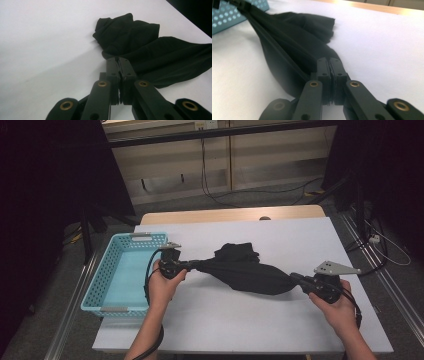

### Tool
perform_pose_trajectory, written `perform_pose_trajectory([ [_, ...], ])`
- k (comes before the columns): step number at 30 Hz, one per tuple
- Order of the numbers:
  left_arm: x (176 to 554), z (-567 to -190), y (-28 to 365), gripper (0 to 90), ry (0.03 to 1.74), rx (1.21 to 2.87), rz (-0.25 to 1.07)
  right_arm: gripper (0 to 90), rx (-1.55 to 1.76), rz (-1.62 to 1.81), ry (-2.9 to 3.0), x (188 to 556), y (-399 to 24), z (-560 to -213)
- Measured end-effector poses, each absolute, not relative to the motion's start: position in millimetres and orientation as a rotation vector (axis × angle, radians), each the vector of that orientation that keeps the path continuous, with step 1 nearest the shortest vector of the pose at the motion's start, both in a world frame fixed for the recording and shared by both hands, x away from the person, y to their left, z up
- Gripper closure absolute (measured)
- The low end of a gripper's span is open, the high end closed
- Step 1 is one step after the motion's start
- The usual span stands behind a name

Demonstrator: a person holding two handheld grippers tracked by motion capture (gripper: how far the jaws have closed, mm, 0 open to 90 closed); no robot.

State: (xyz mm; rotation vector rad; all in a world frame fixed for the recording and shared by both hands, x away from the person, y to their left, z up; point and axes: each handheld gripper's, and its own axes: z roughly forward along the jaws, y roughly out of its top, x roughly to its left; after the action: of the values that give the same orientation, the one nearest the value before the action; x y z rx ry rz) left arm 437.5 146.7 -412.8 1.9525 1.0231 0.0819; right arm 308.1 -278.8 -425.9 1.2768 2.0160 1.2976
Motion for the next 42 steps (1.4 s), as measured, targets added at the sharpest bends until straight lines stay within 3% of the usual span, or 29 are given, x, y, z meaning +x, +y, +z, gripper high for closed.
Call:
perform_pose_trajectory([
  [7, 440, -421, 144, 82.6, 1.031, 1.97, 0.064, 87.2, 1.363, 1.216, 2.031, 321, -279, -438],
  [11, 438, -420, 142, 64.8, 0.988, 1.962, 0.078, 87.1, 1.367, 1.191, 2.049, 323, -279, -441],
  [15, 431, -415, 135, 52.4, 0.898, 2.0, 0.09, 87.0, 1.361, 1.184, 2.064, 323, -277, -442],
  [21, 420, -419, 125, 45.5, 0.819, 2.072, 0.074, 87.0, 1.356, 1.187, 2.07, 322, -277, -442],
  [34, 416, -448, 96, 56.8, 0.718, 2.23, 0.104, 86.8, 1.349, 1.183, 2.086, 320, -275, -444],
  [38, 416, -453, 93, 66.4, 0.719, 2.252, 0.08, 86.8, 1.346, 1.181, 2.087, 319, -274, -444],
  [42, 416, -452, 91, 82.3, 0.716, 2.279, 0.062, 86.8, 1.348, 1.179, 2.089, 319, -275, -445],
])
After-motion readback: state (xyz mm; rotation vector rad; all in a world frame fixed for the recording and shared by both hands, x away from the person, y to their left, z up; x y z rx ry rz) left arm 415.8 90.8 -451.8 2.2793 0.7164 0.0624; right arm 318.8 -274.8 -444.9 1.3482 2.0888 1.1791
